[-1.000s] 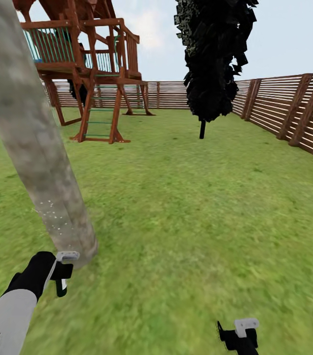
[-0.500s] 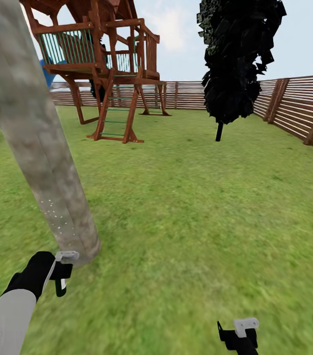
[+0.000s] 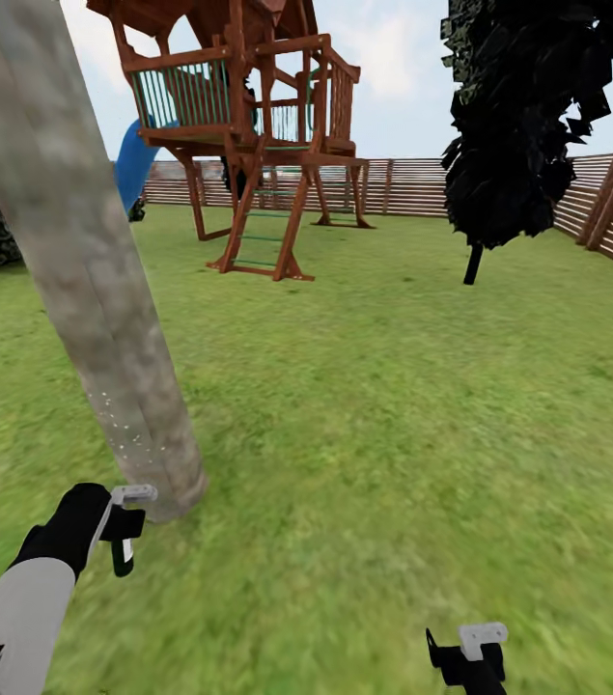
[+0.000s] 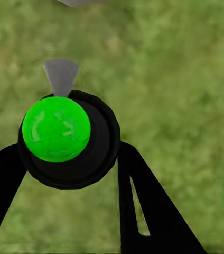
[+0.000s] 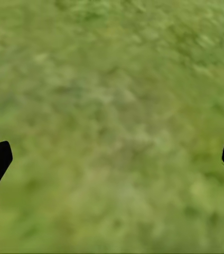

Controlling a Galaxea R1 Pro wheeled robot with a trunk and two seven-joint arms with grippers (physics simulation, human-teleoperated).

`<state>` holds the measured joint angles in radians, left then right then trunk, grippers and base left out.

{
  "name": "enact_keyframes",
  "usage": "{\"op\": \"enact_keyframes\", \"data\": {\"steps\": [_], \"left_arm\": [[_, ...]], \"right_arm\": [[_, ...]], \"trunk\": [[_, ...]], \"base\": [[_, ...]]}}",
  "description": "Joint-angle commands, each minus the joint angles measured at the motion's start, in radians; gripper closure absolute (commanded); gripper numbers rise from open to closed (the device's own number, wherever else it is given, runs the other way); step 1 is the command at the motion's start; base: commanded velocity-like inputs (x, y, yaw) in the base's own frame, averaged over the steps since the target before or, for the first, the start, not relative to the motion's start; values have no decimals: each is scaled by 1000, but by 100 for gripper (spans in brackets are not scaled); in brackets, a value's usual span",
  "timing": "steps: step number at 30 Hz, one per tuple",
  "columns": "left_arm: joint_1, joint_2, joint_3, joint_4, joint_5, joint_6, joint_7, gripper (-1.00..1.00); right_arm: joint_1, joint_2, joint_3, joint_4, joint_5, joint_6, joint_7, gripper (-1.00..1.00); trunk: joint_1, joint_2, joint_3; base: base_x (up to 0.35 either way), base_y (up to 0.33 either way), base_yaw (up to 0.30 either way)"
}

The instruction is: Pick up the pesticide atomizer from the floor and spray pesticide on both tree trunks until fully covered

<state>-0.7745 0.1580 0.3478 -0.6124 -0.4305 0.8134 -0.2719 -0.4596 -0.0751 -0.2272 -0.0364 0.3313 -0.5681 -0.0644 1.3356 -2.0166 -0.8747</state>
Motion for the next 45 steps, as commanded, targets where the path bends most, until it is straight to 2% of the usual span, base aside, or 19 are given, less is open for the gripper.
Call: {"op": "enact_keyframes", "data": {"steps": [1, 7, 15, 21, 26, 28, 31, 35, 39, 45], "left_arm": [[-18, -14, 2, -3, -13, 46, -9, 100], [-48, -38, -3, -4, -14, 65, -9, 100], [-46, -37, 0, -39, -16, 80, -9, 100], [-47, -23, 0, -40, -17, 81, -9, 100], [-49, -21, 1, -41, -17, 83, -13, 100], [-71, -19, 1, -41, -17, 91, -13, 100], [-115, -13, 0, -41, -14, 155, -19, 100], [-120, -21, -1, -49, -13, 162, -21, 100], [-115, -31, -4, -126, -13, 164, -21, 100], [-118, -31, -5, -133, -13, 164, -21, 100]], "right_arm": [[-1, 0, -4, 1, 10, -3, -6, -100], [-1, -1, -6, 1, 10, -3, -6, -100], [-1, -2, -6, 0, 9, -3, -8, -100], [-1, -2, -6, 1, 10, -1, -8, -100], [-1, -1, -5, 1, 11, -1, -8, -100], [-1, -1, -5, 1, 11, -1, -8, -100], [-1, -1, -5, 1, 11, -1, -8, -100], [-1, -1, -5, 1, 11, 0, -8, -100], [-1, -1, -5, 1, 11, 0, -7, -100], [-1, -1, -5, 1, 11, 0, -6, -100]], "trunk": [[0, 0, -1], [0, 0, -1], [0, 0, -1], [0, 0, -1], [0, 0, -1], [0, 0, -1], [0, 0, -1], [0, 0, -1], [0, 0, -1], [0, 0, -1]], "base": [[3, -331, 176], [0, -331, 29], [94, -318, 20], [181, -226, 255], [27, -19, 278], [1, -1, 278], [0, 0, 278], [16, -36, 241], [109, -228, 25], [38, -265, 72]]}}
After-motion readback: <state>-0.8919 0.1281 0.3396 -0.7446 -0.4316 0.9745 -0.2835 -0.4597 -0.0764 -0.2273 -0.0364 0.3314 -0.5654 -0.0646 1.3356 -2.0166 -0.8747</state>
